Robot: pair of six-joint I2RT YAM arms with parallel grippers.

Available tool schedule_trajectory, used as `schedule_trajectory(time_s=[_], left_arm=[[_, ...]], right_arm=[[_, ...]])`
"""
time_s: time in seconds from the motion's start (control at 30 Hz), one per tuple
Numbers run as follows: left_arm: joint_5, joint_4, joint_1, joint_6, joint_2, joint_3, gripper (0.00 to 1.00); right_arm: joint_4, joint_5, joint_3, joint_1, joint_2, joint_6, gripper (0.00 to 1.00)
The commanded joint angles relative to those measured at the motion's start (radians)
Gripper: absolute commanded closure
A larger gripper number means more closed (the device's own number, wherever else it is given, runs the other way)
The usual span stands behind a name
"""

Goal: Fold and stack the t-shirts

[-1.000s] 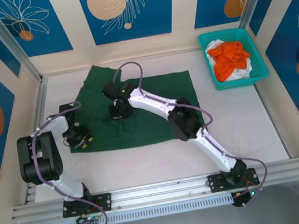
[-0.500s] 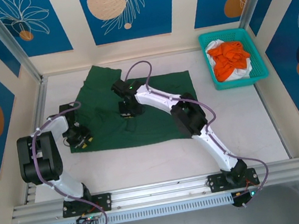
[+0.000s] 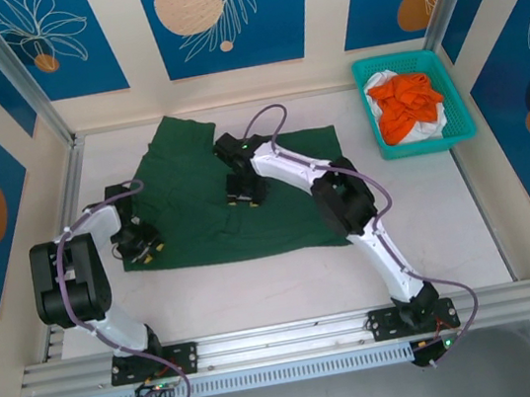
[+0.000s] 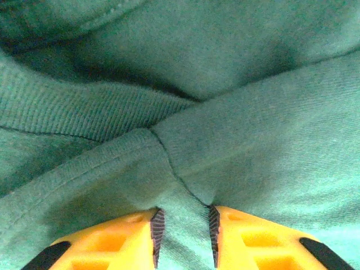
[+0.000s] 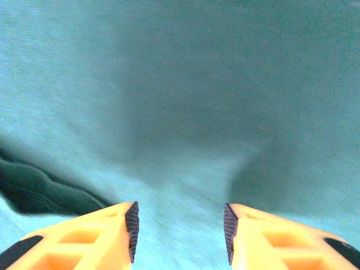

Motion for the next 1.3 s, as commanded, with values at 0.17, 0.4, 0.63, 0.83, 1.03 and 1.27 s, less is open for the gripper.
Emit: schedule_trajectory(time_s=[0.17,0.4,0.63,0.83,1.03,1.27], left_arm=[[-0.124,-0.11,-0.063,0.027,-0.114,0.159,0.46],[-0.156,-0.133,-0.306,-0.017,-0.168,0.164,0.42],[-0.13,-0.083,-0.485,-0.117,-0.112,0.072,0.48],[-0.167,-0.054,-0.515,-0.128,-0.02,0.007,0.48],[-0.205,-0.043,-0.516,-0.098,0.042,-0.055,0.49],[-0.221,-0.046,-0.517,-0.093,0.014,-0.117,0.49]], right_arm=[[0.121,0.009,-0.515,-0.07,-0.507,0.05,0.46],[0.263,-0.198,-0.99,-0.164,-0.782,0.061,0.5],[0.323,-0.211,-1.276,-0.265,-0.964,0.105,0.63],[0.363,-0.264,-1.386,-0.412,-1.005,0.077,0.63],[0.362,-0.3,-1.386,-0.491,-0.954,0.049,0.64],[0.346,-0.408,-1.361,-0.524,-1.004,0.037,0.72]])
